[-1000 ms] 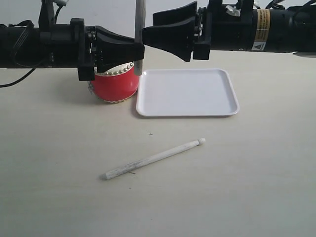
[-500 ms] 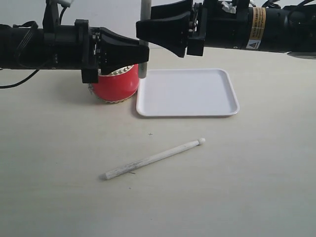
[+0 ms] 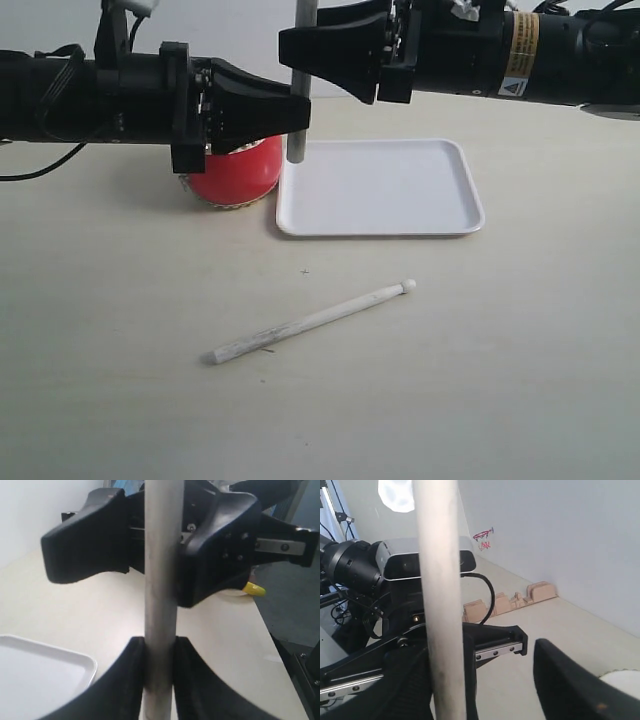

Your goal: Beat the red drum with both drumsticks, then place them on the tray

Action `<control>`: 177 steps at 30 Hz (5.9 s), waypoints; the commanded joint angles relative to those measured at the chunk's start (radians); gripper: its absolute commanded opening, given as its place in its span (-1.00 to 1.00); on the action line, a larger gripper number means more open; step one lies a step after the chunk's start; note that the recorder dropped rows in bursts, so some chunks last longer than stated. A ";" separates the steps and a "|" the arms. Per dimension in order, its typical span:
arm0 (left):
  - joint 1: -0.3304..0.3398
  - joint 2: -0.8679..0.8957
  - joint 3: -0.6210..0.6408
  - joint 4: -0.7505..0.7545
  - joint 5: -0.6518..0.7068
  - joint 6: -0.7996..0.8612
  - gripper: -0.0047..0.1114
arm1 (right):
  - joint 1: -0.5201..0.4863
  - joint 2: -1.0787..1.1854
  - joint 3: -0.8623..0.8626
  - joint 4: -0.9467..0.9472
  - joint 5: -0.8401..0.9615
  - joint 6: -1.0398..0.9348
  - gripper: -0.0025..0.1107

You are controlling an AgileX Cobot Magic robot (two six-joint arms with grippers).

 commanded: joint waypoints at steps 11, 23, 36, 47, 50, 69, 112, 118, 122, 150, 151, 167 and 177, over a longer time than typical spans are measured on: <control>-0.029 -0.001 0.002 -0.018 0.002 0.003 -0.92 | 0.002 -0.010 -0.008 0.019 -0.006 0.026 -0.63; -0.029 -0.001 -0.007 -0.018 0.002 0.003 0.04 | 0.002 -0.012 -0.008 0.019 -0.006 0.056 -0.96; 0.000 -0.003 -0.007 0.049 -0.124 -0.043 0.39 | -0.175 -0.107 -0.008 -0.126 0.138 0.363 -0.96; -0.162 -0.058 -0.022 0.864 -0.944 -0.857 0.38 | -0.244 -0.133 -0.008 -0.213 0.173 0.448 -0.96; -0.217 -0.058 -0.024 1.076 -0.968 -1.019 0.38 | -0.244 -0.133 -0.008 -0.215 0.173 0.448 -0.96; -0.506 -0.018 -0.150 1.732 -0.430 -1.620 0.38 | -0.244 -0.133 -0.008 -0.246 0.164 0.483 -0.96; -0.466 0.249 -0.414 1.596 -0.232 -1.670 0.38 | -0.244 -0.135 -0.008 -0.253 0.164 0.490 -0.96; -0.466 0.249 -0.357 1.617 -0.256 -1.652 0.38 | -0.244 -0.135 -0.008 -0.253 0.162 0.490 -0.96; -0.466 0.249 -0.332 1.617 -0.303 -1.652 0.38 | -0.244 -0.135 -0.008 -0.253 0.151 0.490 -0.96; -0.466 0.294 -0.314 1.625 -0.286 -1.634 0.38 | -0.244 -0.135 -0.008 -0.249 0.144 0.479 -0.96; -0.466 0.296 -0.314 1.625 -0.286 -1.634 0.38 | -0.244 -0.135 -0.008 -0.249 0.144 0.479 -0.96; -0.466 0.328 -0.314 1.625 -0.275 -1.646 -0.35 | -0.244 -0.135 -0.008 -0.249 0.144 0.479 -0.96; -0.466 0.273 -0.314 1.626 -0.277 -1.646 -0.92 | -0.244 -0.135 -0.008 -0.249 0.144 0.479 -0.96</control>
